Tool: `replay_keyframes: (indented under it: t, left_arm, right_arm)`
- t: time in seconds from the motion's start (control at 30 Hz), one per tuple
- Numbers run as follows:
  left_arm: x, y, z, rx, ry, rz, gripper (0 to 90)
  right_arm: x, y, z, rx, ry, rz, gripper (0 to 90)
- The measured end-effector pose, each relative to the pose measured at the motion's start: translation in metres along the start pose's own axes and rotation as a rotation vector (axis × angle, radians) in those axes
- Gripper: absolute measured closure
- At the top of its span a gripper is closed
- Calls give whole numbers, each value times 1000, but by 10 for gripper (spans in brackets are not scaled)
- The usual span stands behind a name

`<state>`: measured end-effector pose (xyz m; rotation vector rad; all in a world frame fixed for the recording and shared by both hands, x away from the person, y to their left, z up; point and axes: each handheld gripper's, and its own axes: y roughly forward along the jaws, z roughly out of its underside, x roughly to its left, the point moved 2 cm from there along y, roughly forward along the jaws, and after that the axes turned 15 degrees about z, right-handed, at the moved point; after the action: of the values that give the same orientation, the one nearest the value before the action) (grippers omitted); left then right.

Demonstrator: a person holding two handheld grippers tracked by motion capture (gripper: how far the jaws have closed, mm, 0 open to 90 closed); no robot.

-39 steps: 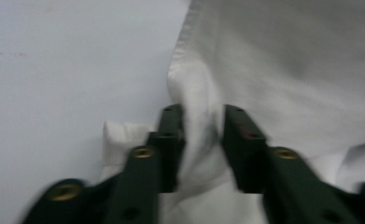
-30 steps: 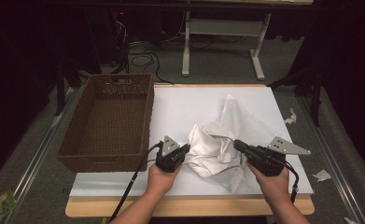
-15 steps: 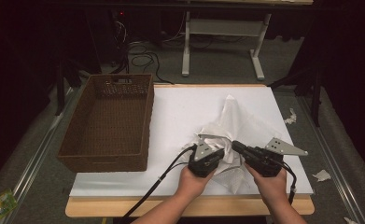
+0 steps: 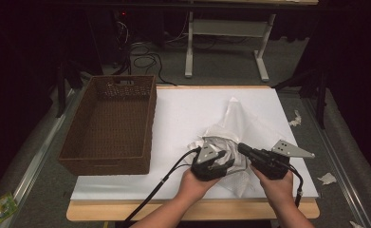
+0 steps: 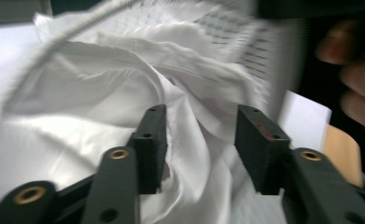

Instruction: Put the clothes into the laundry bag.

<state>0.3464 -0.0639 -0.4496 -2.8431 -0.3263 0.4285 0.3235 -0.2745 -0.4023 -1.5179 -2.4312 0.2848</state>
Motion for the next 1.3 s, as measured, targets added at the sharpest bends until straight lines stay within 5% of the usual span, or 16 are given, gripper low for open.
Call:
replay_keyframes:
  t: [0.1, 0.2, 0.3, 0.33, 0.4, 0.47, 0.5, 0.73, 1.0, 1.3]
  left_arm:
    - [-3, -28, 9, -26, 52, -46, 453]
    - [8, -49, 20, -50, 71, -151, 396]
    - [28, -54, 21, -34, 24, -227, 253]
    - [40, -53, 23, -8, -25, -243, 222]
    - [53, -46, 31, 58, -120, -190, 210]
    - [61, -37, 41, 179, -190, -170, 272]
    - [61, -35, 41, 193, -196, -144, 328]
    - [49, -28, 42, 245, -114, -121, 828]
    - [39, -33, 36, 139, -67, -98, 859]
    - [12, -51, -11, -82, 16, -79, 861]
  right_arm:
    - [3, 0, -1, -2, -14, 0, 897]
    - [4, 0, -1, -1, -15, 6, 897]
    - [5, 0, -1, 0, -13, 8, 897]
    - [5, 0, 0, 2, -12, 8, 897]
    - [5, 0, 0, 4, -15, 6, 897]
    - [5, 1, 1, 5, -13, 8, 897]
    - [4, 1, 1, 6, -15, 11, 897]
    - [5, 2, 2, 6, -18, 8, 897]
    - [4, 1, 1, 3, -17, 11, 897]
    - [7, 3, 0, 2, -17, 0, 897]
